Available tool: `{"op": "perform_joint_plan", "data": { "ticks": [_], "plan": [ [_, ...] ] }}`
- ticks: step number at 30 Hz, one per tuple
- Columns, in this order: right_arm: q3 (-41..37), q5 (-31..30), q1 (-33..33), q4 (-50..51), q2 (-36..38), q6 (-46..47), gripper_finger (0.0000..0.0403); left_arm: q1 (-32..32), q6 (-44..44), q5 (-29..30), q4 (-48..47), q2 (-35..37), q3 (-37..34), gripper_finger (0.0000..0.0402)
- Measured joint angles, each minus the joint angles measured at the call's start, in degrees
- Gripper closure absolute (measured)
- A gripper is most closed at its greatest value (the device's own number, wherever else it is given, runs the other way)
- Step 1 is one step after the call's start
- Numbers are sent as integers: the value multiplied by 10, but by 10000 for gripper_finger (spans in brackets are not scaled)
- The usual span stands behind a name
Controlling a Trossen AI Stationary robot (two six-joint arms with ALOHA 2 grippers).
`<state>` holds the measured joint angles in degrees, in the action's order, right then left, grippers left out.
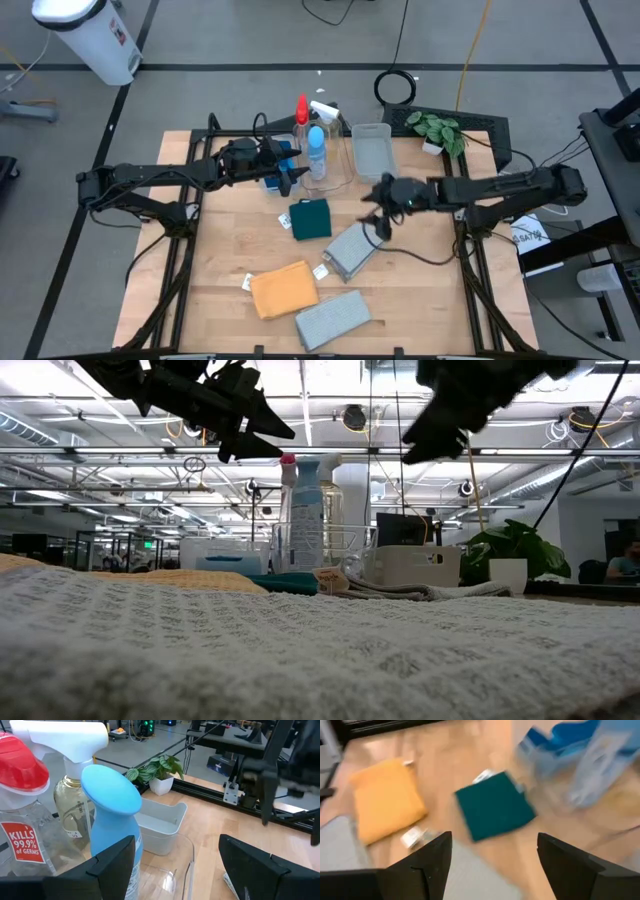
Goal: Pick & Place Kitchen Items
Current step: Put the gray microfiber cloth into the gray bin
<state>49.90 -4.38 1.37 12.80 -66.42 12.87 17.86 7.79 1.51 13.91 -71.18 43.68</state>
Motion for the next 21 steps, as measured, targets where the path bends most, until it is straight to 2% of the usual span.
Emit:
{"op": "perform_joint_plan", "data": {
  "ticks": [4,9,14,21],
  "plan": [
    [-80,0,31,-40,34,45,155,0,0,0,0,0,0,114],
    [-151,0,40,-59,74,84,159,0,0,0,0,0,0,114],
    [-192,-1,40,-63,111,90,161,0,0,0,0,0,0,114],
    [-240,-1,40,-130,131,108,161,0,0,0,0,0,0,114]
  ]
}}
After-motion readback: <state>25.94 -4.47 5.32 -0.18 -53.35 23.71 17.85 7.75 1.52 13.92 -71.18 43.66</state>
